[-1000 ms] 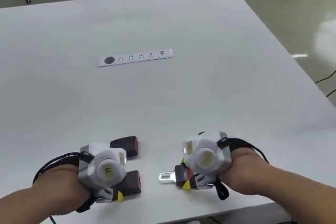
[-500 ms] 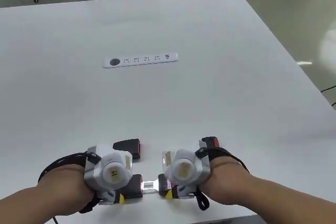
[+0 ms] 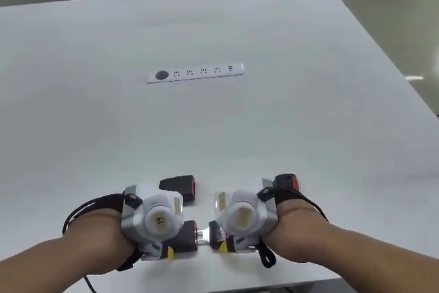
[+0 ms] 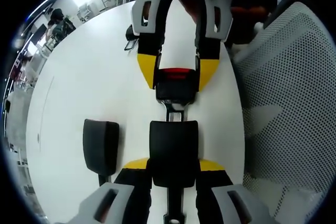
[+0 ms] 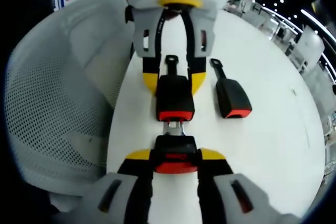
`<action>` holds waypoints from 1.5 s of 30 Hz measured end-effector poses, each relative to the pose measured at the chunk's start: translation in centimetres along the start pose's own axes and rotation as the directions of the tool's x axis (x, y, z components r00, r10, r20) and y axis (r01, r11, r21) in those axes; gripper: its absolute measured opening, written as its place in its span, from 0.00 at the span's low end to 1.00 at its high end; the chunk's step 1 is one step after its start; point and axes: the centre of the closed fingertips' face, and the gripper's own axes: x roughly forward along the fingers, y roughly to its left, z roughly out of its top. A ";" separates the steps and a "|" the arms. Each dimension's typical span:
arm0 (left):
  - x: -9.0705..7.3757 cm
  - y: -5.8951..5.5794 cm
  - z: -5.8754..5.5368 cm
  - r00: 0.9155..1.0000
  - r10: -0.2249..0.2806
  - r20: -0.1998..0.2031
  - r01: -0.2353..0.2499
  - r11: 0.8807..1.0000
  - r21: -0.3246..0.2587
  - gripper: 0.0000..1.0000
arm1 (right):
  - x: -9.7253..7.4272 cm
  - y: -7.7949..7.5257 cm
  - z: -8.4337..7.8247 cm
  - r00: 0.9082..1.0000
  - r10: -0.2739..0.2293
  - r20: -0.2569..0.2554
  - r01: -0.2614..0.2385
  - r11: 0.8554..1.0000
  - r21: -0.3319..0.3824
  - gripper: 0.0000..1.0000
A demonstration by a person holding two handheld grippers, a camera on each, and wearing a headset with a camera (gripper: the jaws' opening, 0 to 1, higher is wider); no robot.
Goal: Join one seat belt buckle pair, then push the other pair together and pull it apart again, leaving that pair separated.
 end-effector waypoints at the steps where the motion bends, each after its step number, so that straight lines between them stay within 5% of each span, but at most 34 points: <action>1: 0.0 0.0 0.0 1.000 -0.001 0.001 0.001 1.000 -0.001 0.32 | 0.1 0.0 0.0 1.000 0.000 -0.001 0.000 1.000 -0.004 0.30; 14: 0.1 0.1 -0.1 1.000 -0.012 0.004 0.012 1.000 -0.008 0.32 | 0.5 0.0 1.5 0.999 0.009 0.052 -0.011 0.999 0.052 0.28; 31: 0.1 0.2 -0.1 1.000 -0.021 0.000 0.021 1.000 0.019 0.32 | 1.0 -0.1 1.7 1.000 -0.015 0.011 0.014 0.998 0.056 0.28; 45: -0.2 0.2 0.0 0.999 -0.010 0.046 0.009 1.000 0.018 0.32 | 0.8 0.2 1.3 0.995 -0.028 0.097 0.021 0.997 0.075 0.30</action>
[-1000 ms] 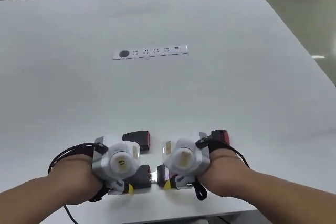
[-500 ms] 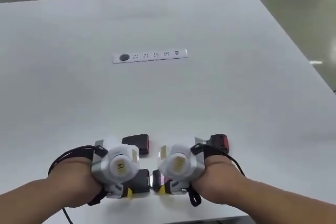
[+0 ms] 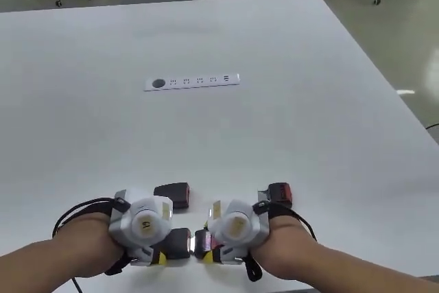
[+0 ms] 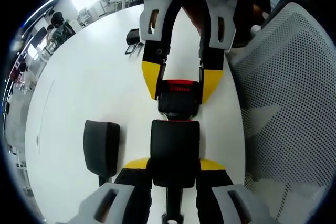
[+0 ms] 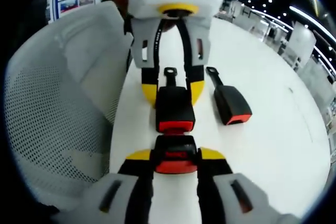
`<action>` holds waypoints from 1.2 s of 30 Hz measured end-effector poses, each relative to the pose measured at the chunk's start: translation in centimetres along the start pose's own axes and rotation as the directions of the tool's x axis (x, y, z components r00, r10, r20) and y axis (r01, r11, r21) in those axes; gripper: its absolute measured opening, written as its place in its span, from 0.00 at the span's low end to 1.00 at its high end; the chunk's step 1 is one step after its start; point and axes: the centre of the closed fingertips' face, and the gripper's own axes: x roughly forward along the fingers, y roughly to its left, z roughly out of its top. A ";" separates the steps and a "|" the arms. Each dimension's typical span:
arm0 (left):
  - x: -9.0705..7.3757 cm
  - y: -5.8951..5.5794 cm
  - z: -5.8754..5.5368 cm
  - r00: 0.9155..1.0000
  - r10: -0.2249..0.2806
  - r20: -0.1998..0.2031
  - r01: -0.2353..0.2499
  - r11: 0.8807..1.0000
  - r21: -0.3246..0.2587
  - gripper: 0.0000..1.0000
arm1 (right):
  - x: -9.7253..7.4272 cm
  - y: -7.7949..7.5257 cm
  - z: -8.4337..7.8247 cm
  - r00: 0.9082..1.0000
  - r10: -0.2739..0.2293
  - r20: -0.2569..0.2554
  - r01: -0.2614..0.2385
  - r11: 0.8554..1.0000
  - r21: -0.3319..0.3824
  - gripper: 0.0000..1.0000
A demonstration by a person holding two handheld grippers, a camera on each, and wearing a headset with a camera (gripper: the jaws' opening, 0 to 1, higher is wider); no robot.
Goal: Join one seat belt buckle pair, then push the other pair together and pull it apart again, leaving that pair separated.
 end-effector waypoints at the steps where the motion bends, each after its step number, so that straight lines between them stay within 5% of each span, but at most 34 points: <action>1: 0.0 0.0 0.0 1.000 0.000 -0.005 0.000 1.000 0.003 0.33 | 0.1 0.0 0.1 1.000 0.005 -0.003 -0.005 1.000 -0.004 0.30; 10: 0.0 -0.1 0.0 1.000 0.005 -0.011 -0.005 1.000 -0.005 0.34 | 0.0 -0.1 0.2 1.000 0.010 -0.022 -0.010 1.000 -0.010 0.33; 11: 0.0 0.0 0.0 1.000 0.004 -0.015 -0.004 1.000 -0.010 0.34 | 0.2 -0.3 -0.1 0.999 -0.008 -0.045 0.008 1.000 -0.004 0.34; 12: -0.1 0.0 -0.2 0.999 0.009 -0.041 -0.012 0.998 -0.066 0.34 | 0.1 -1.7 -1.5 0.985 -0.108 -0.133 0.107 0.994 -0.015 0.40; 13: -0.1 0.1 -0.2 0.999 0.010 -0.049 -0.014 0.996 -0.084 0.34 | 0.1 -1.9 -1.0 0.987 -0.114 -0.114 0.109 0.993 -0.045 0.46; 15: -0.1 0.1 -0.1 0.998 0.008 -0.055 -0.011 0.999 -0.047 0.34 | 0.3 -0.3 -0.1 0.995 -0.053 -0.080 0.054 0.998 0.018 0.42; 20: -1.8 0.7 0.7 0.999 0.043 -0.019 -0.044 0.996 -0.075 0.39 | -2.0 -0.8 2.0 0.998 -0.059 0.019 0.059 0.998 0.008 0.37; 22: -2.7 1.3 1.3 0.998 0.056 0.011 -0.053 0.988 -0.144 0.42 | -3.1 -0.9 2.3 0.997 -0.049 0.053 0.047 0.998 0.034 0.34; 24: -3.7 2.2 2.0 0.997 0.068 0.036 -0.062 0.988 -0.141 0.41 | -4.0 -1.4 2.7 0.993 -0.050 0.103 0.042 0.996 0.075 0.31; 28: -5.4 5.3 4.0 0.985 0.124 0.120 -0.096 0.972 -0.216 0.42 | -5.5 -2.8 1.6 0.992 -0.068 0.103 0.061 0.995 0.073 0.32; 32: -5.1 7.7 3.6 0.985 0.141 0.097 -0.121 0.975 -0.189 0.47 | -7.1 -5.3 -0.9 0.991 -0.108 0.074 0.104 0.993 0.060 0.37; 36: -4.2 8.6 3.9 0.987 0.116 0.112 -0.097 0.982 -0.160 0.41 | -8.6 -6.5 -3.1 0.993 -0.104 0.057 0.098 0.991 0.095 0.35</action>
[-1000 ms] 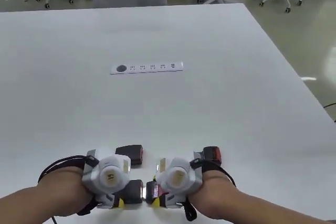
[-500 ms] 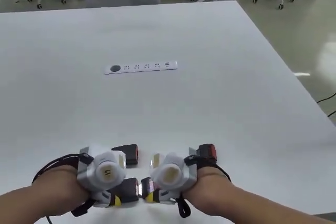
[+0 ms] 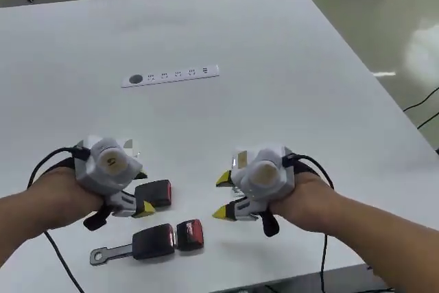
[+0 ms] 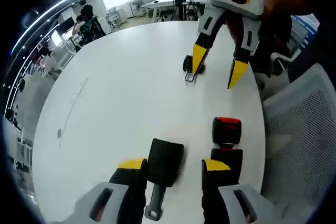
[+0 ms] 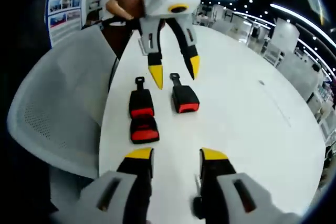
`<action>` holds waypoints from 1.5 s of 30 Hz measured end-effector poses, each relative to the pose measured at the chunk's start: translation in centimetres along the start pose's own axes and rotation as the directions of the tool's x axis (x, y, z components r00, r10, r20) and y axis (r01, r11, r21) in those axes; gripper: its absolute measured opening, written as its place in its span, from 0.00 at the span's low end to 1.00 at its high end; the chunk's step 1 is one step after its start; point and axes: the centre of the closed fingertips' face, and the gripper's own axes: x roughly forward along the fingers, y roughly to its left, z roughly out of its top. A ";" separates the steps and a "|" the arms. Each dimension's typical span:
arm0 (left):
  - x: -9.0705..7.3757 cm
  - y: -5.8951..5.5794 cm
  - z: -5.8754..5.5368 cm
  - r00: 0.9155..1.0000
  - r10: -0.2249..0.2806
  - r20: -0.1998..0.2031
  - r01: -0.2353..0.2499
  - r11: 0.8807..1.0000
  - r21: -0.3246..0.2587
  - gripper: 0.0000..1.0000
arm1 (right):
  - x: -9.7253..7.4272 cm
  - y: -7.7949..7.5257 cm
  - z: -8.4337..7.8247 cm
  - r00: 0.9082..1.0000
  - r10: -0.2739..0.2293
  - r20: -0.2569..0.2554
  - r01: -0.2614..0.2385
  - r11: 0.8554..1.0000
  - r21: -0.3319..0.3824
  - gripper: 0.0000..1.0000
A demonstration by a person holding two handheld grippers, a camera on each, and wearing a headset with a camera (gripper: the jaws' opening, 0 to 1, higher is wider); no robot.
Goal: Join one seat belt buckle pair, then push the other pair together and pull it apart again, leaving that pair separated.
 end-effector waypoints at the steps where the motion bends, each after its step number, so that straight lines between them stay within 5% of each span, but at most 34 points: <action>1: 0.3 0.1 0.0 1.000 -0.003 0.000 0.003 1.000 -0.004 0.41 | -0.4 -0.7 -0.9 1.000 -0.012 -0.015 0.012 1.000 0.004 0.36; 5: 1.5 0.6 -0.7 0.999 -0.011 -0.042 0.012 1.000 0.023 0.44 | -1.5 -2.3 -3.7 0.998 -0.039 -0.043 0.042 0.997 0.068 0.39; 6: 1.7 0.9 -1.3 0.997 0.003 -0.084 0.005 0.996 0.093 0.45 | -1.8 -2.5 -4.7 0.998 -0.028 -0.055 0.033 0.995 0.091 0.41; 8: 2.2 1.0 -2.4 0.990 0.005 -0.140 0.013 0.992 0.128 0.48 | -2.4 -3.5 -6.2 0.996 -0.053 -0.072 0.058 0.995 0.080 0.45; 14: 3.8 1.2 -3.2 0.992 -0.043 -0.118 0.051 0.997 0.060 0.50 | -2.2 -4.2 -8.3 0.994 -0.034 -0.105 0.043 0.996 0.084 0.44; 17: 4.0 1.2 -2.9 0.995 -0.090 -0.051 0.091 0.996 0.015 0.48 | -1.7 -4.4 -8.3 0.993 -0.025 -0.117 0.034 0.997 0.071 0.43; 20: 4.1 1.5 -3.5 0.992 -0.095 -0.088 0.102 0.992 0.079 0.46 | -1.2 -4.4 -8.3 0.992 0.003 -0.123 0.005 0.998 0.059 0.39; 30: 4.4 1.3 -3.2 0.991 -0.123 -0.060 0.125 0.992 0.019 0.34 | -0.3 -4.7 -9.1 0.986 0.036 -0.161 -0.030 0.999 0.040 0.33; 35: 4.5 1.3 -3.1 0.988 -0.125 -0.090 0.131 0.989 0.074 0.34 | -0.3 -4.8 -9.1 0.990 0.033 -0.140 -0.023 0.997 0.072 0.32; 45: 4.6 1.3 -3.0 0.989 -0.115 -0.095 0.122 0.990 0.070 0.33 | -0.2 -4.9 -9.2 0.985 0.047 -0.165 -0.037 0.997 0.066 0.32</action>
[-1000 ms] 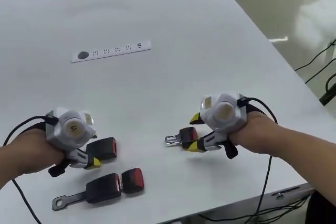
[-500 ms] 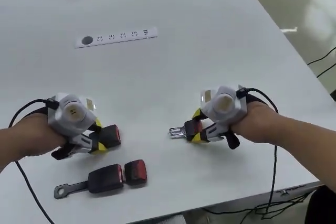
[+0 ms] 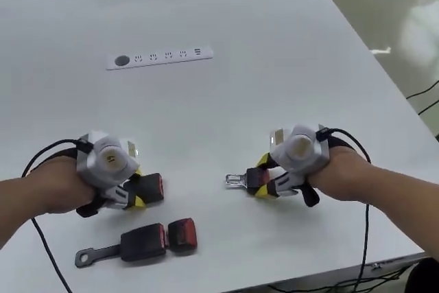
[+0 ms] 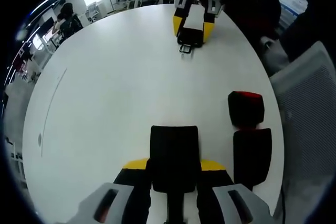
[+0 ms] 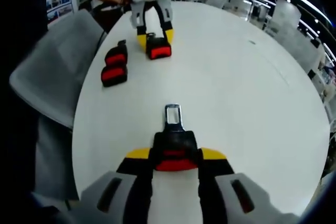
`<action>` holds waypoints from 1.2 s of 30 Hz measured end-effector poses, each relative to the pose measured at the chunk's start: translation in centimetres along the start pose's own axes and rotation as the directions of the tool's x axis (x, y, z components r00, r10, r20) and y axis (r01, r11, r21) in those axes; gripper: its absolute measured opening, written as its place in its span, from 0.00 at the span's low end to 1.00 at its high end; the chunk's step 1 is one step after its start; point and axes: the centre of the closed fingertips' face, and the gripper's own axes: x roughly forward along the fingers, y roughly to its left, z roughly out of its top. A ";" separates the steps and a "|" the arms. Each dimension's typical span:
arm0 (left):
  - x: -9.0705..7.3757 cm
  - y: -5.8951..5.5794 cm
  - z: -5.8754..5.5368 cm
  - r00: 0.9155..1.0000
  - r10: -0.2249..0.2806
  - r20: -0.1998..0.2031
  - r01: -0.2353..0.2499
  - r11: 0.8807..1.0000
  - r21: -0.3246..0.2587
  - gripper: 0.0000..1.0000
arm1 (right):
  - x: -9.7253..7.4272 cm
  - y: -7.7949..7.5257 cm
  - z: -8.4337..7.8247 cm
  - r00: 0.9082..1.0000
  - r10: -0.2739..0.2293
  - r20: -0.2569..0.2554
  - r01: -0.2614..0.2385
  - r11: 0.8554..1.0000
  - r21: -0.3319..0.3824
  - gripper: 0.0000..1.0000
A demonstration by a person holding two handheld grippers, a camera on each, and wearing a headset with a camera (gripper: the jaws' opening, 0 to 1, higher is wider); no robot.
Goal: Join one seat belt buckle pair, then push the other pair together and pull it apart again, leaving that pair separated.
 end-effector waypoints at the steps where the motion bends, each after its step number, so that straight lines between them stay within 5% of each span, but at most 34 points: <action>1: 0.0 0.0 0.0 1.000 0.000 -0.001 0.000 1.000 0.004 0.33 | 0.0 0.0 0.0 1.000 0.003 -0.007 -0.003 1.000 -0.003 0.32; 11: 0.3 0.3 -0.2 1.000 -0.017 -0.008 0.018 1.000 0.007 0.34 | 0.2 0.2 -0.2 0.998 -0.009 -0.060 0.004 0.997 -0.083 0.32; 20: 0.6 0.3 -0.2 0.999 -0.024 -0.025 0.024 0.999 0.030 0.34 | 0.6 0.0 0.5 0.997 -0.009 -0.073 0.004 0.998 -0.069 0.32; 29: 0.7 0.3 -0.3 0.999 -0.021 -0.036 0.022 0.999 0.030 0.33 | 4.3 1.3 6.1 1.000 0.005 -0.005 -0.005 0.995 -0.098 0.32; 36: 0.8 0.3 -0.5 0.999 -0.022 -0.028 0.022 0.999 0.027 0.33 | 5.9 1.6 8.8 1.000 0.013 0.013 -0.012 0.993 -0.114 0.32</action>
